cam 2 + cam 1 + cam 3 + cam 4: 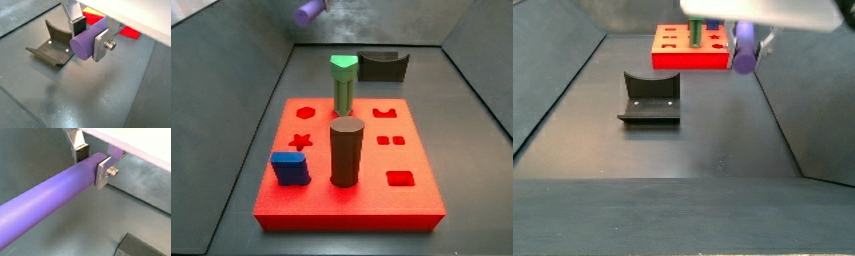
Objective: Pick up the round object. Move up. Place the round object on the fixture. Regrasp the round object. Move to above the board. Insert the round object.
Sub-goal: Place the round object on the fixture.
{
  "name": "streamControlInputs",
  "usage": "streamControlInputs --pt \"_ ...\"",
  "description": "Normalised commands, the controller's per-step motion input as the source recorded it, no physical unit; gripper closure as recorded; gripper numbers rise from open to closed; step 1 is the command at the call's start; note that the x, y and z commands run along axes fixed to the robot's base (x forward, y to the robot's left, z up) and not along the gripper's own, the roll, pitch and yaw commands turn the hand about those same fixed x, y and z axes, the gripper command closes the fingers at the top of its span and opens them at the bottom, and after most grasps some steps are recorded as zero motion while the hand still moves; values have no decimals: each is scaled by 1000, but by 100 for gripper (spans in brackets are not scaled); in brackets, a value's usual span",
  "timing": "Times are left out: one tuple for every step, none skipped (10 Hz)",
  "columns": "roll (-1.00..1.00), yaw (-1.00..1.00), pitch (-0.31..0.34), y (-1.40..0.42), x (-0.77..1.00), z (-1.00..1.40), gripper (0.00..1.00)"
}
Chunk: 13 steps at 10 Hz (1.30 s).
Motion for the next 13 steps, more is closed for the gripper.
streamControlInputs --pt "100 26 82 2 -12 481 100" --pt "80 21 90 4 -7 295 100" --pt "-128 617 15 -699 1000 303 100" --pt "-122 565 46 -694 1000 249 100" --pt "-121 413 66 -641 1000 226 100" --pt "-123 315 84 -591 1000 217 100" --pt "-124 138 118 -488 1000 187 100" --pt "-113 73 127 -427 1000 159 100" --pt "-110 44 128 -371 1000 137 100" --pt "-97 29 136 -310 1000 116 100" --pt "-84 25 139 -269 1000 102 100" --pt "-81 25 141 -228 1000 84 100" --pt "-82 23 145 -195 1000 74 100"
